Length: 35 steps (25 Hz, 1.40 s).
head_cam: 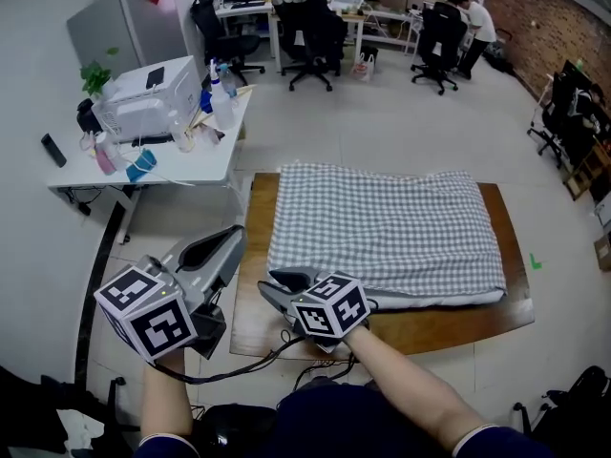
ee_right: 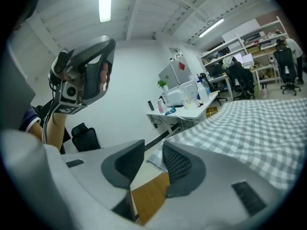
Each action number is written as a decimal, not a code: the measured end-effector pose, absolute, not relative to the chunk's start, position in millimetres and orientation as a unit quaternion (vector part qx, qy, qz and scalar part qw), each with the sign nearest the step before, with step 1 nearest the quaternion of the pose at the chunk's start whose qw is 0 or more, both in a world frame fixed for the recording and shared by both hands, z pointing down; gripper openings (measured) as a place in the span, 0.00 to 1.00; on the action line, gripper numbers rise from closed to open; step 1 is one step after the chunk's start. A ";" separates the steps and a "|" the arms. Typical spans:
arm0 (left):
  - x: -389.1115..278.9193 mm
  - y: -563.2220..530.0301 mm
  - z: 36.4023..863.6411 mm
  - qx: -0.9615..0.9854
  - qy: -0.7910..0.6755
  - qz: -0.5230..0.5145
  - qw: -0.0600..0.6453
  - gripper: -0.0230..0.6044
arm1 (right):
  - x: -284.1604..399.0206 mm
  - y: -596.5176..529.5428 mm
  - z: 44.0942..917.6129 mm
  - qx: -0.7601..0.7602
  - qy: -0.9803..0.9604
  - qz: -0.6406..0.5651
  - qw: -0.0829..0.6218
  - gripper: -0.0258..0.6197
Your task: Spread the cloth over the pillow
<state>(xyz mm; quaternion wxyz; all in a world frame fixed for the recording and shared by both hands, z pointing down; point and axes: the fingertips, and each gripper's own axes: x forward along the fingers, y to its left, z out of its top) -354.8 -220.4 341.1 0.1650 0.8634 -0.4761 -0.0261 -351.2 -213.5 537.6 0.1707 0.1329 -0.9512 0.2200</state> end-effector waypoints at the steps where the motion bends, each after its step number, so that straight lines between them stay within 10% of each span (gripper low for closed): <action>1: -349.9 -217.8 335.8 0.868 -0.470 -0.027 0.161 0.05 | -352.1 -212.1 536.0 0.133 -0.952 0.218 0.171 0.25; 18: -321.3 -207.9 325.7 0.883 -0.446 -0.013 0.142 0.04 | -368.6 -201.7 523.4 0.110 -0.958 0.219 0.151 0.25; 35: -261.8 -283.0 408.4 0.854 -0.494 0.043 0.160 0.05 | -216.6 -294.6 465.2 0.252 -0.947 0.191 0.059 0.17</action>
